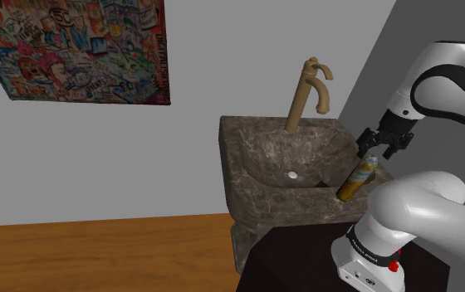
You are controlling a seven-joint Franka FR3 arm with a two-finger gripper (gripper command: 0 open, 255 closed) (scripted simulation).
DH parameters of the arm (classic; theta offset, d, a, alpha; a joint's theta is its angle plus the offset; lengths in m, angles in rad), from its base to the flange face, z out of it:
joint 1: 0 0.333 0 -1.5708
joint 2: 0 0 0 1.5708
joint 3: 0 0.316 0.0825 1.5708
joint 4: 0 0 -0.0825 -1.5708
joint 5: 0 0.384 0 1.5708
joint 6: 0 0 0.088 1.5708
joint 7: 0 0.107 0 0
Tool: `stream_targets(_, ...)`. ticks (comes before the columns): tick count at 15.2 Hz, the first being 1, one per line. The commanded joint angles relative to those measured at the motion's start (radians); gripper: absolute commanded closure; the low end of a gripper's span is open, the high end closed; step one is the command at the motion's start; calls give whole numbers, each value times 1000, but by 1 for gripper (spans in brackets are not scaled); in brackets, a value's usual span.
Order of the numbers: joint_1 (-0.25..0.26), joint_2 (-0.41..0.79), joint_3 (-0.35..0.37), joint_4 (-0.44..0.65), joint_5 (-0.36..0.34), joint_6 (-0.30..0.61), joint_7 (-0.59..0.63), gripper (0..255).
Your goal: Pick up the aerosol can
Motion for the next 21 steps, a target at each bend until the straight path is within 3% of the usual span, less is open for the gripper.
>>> stream_targets(1, -9, -9, -12, -30, -13, 21, -2, 0)
stream_targets(6, -23, -24, -31, -81, -31, 57, -4, 0)
stream_targets(7, -24, -22, -32, -81, -33, 59, -5, 255)
stream_targets(16, -24, -24, -31, -81, -32, 57, -4, 255)
stream_targets(21, -4, -2, -6, -9, -6, 8, -1, 255)
